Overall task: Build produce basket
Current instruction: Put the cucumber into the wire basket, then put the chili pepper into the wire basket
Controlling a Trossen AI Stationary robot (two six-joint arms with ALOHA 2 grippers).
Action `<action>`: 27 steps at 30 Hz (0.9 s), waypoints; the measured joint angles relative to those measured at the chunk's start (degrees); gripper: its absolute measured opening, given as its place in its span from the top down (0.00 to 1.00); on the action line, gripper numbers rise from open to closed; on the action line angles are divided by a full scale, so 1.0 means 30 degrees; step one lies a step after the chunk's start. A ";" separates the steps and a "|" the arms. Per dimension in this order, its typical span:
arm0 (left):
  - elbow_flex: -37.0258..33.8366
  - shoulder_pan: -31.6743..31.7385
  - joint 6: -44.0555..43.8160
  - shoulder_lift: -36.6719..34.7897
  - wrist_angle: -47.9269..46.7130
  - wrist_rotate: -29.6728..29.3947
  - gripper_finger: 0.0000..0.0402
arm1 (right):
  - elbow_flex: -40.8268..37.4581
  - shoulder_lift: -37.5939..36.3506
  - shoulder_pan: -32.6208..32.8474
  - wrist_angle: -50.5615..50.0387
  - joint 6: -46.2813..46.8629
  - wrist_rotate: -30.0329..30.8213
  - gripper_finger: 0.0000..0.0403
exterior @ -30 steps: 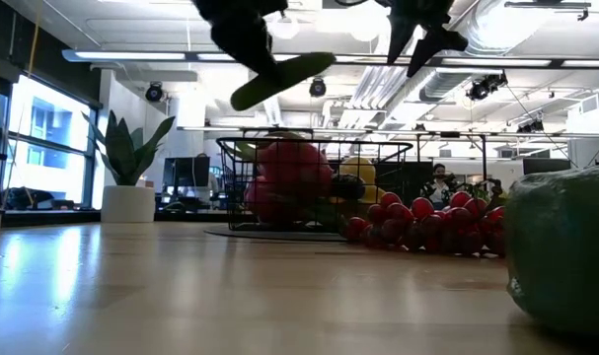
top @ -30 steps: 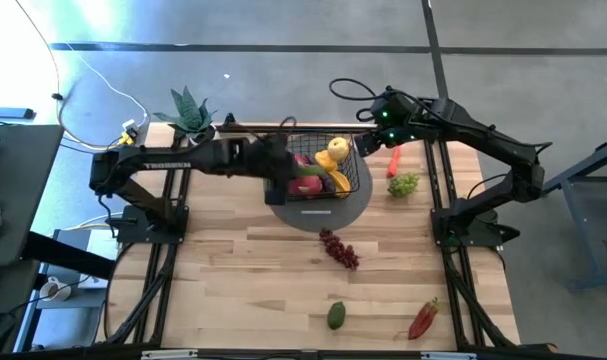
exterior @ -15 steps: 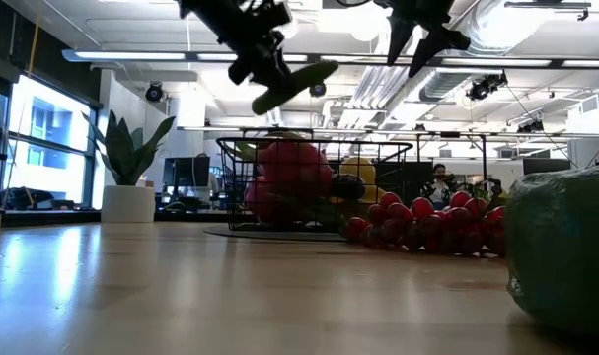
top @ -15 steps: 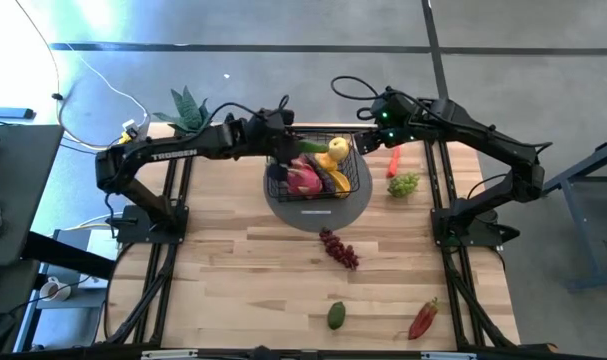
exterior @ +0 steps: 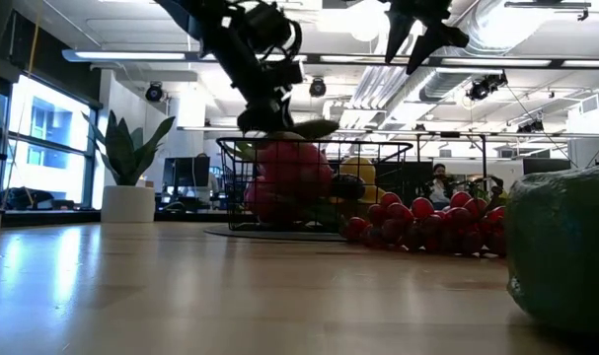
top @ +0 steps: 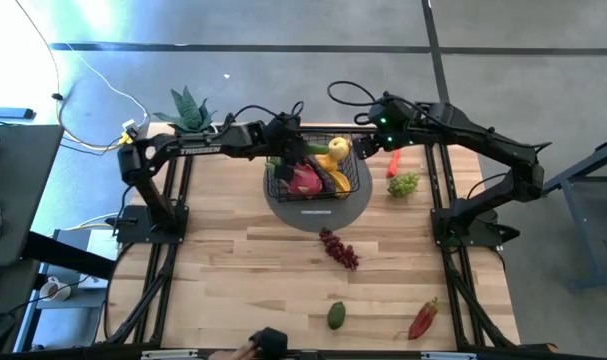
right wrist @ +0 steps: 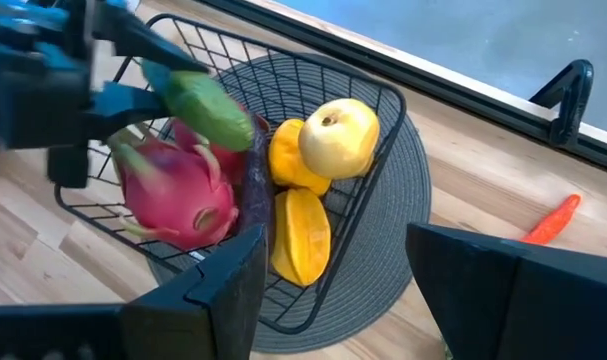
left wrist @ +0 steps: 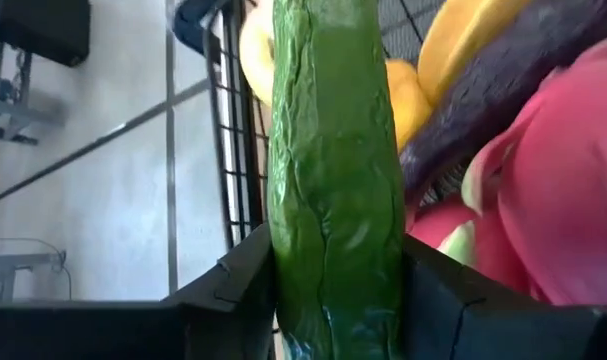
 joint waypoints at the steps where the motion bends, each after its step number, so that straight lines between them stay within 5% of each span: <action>1: 0.0000 0.0021 0.0000 0.0180 0.0004 -0.0108 0.62 | 0.0001 0.0000 0.0067 -0.0007 0.0019 0.0000 0.45; 16: 0.0007 -0.0194 -0.1440 0.0752 0.0934 -0.1254 0.39 | 0.0004 0.0000 0.0293 -0.0153 0.0801 -0.0076 0.45; 27: 0.2373 -0.0868 -0.3567 0.0292 -0.2321 -0.2255 0.39 | 0.0003 0.0000 0.0286 -0.0601 0.1978 -0.0131 0.45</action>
